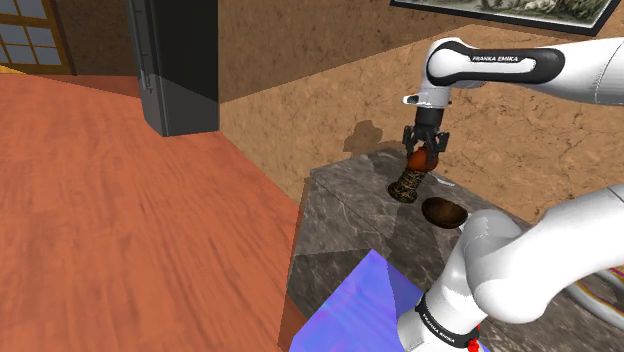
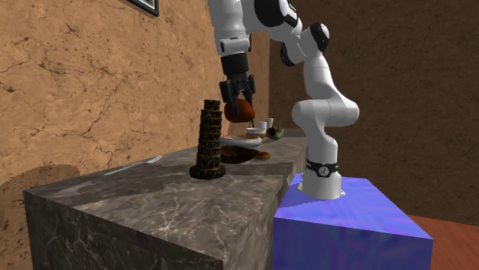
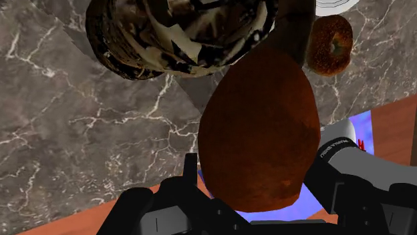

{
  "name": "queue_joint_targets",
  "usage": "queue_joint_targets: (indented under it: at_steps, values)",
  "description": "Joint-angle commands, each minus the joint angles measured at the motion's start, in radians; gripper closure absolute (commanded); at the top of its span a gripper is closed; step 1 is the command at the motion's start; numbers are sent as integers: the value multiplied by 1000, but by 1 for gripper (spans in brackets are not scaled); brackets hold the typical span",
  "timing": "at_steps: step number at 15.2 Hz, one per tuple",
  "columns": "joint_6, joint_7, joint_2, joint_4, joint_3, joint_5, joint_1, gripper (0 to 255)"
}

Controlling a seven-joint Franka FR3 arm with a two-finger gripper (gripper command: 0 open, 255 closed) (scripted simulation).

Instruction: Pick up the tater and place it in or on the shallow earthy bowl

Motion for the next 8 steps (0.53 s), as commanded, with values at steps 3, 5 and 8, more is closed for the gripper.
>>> queue_joint_targets:
  at_steps: [3, 5, 8]
  values:
    - [-52, -30, -121, -61, 22, -75, -85, 255]
    - [-78, -55, -175, -84, 27, -110, -129, 255]
    - [-118, -100, -250, -110, 28, -162, -192, 255]
